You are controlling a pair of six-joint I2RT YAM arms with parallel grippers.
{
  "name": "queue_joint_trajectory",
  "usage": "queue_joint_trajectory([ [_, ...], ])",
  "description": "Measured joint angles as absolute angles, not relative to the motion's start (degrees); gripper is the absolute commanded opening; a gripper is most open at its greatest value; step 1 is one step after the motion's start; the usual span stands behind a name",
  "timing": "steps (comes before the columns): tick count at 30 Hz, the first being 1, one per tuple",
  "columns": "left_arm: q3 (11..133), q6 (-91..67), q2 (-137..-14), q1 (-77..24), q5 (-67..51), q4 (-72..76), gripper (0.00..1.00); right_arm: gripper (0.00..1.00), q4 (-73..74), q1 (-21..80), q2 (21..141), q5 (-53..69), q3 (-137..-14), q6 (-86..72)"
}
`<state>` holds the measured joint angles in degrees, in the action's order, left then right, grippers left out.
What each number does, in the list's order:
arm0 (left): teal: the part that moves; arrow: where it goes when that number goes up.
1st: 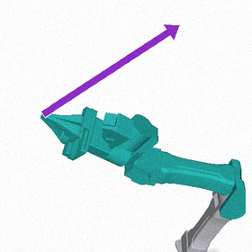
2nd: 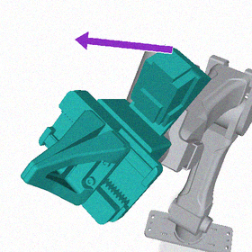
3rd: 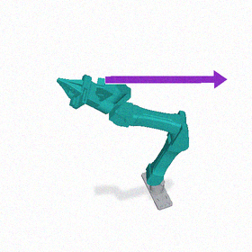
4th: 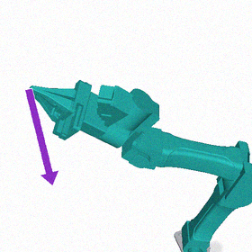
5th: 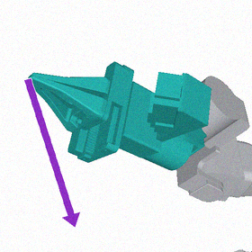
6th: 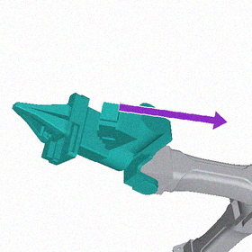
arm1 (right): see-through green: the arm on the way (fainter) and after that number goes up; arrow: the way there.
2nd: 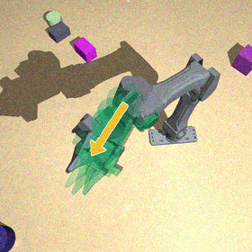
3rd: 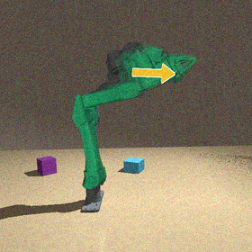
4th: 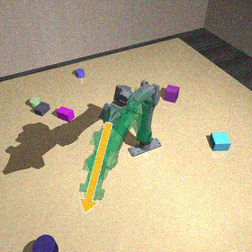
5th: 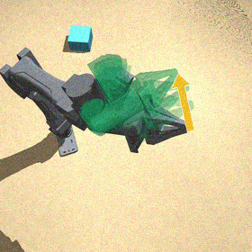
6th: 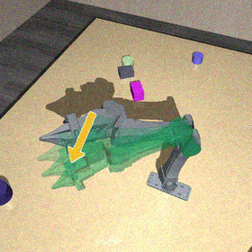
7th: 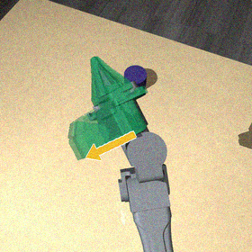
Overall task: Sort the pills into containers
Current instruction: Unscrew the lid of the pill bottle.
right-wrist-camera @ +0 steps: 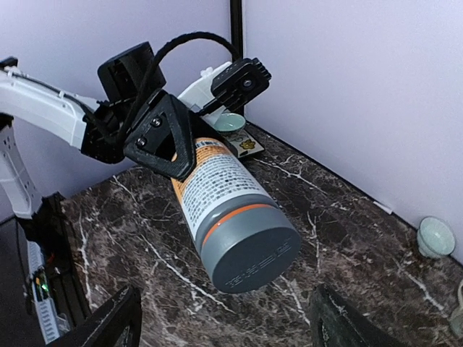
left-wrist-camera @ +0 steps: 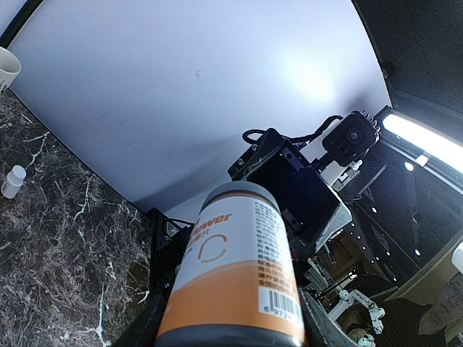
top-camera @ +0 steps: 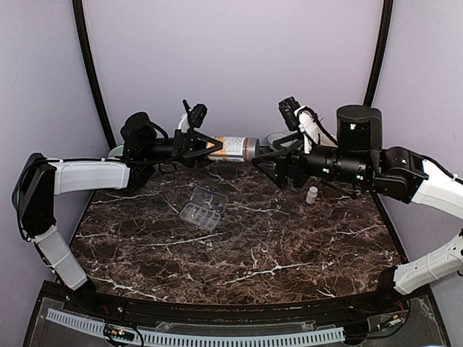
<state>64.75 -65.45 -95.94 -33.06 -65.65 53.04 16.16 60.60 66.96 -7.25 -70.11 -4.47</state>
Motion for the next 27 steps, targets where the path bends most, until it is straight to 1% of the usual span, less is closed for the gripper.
queue_joint_trajectory([
  [2,64.75,-65.12,-95.94,-33.06,-65.58,52.86,0.0,0.82,15.31,59.13,66.37,-5.19,-69.56,-8.54],
  [6,64.75,-64.47,-95.94,-33.06,-65.56,52.03,0.0,0.82,13.3,52.93,66.65,0.69,-69.04,-18.02],
  [10,64.75,-63.72,-95.94,-33.06,-65.54,51.13,0.0,0.84,9.91,45.63,67.44,9.91,-67.68,-29.69],
  [13,64.75,-63.24,-95.94,-33.06,-65.54,50.48,0.0,0.84,7.9,42.28,69.45,16.71,-67.64,-37.06],
  [18,64.75,-62.06,-95.92,-33.06,-65.52,49.32,0.0,0.83,5.63,40.51,73.17,26.11,-67.51,-46.39],
  [27,64.79,-59.72,-95.92,-33.06,-65.41,46.48,0.0,0.8,2.57,40.03,75.05,35.88,-67.42,-54.87],
])
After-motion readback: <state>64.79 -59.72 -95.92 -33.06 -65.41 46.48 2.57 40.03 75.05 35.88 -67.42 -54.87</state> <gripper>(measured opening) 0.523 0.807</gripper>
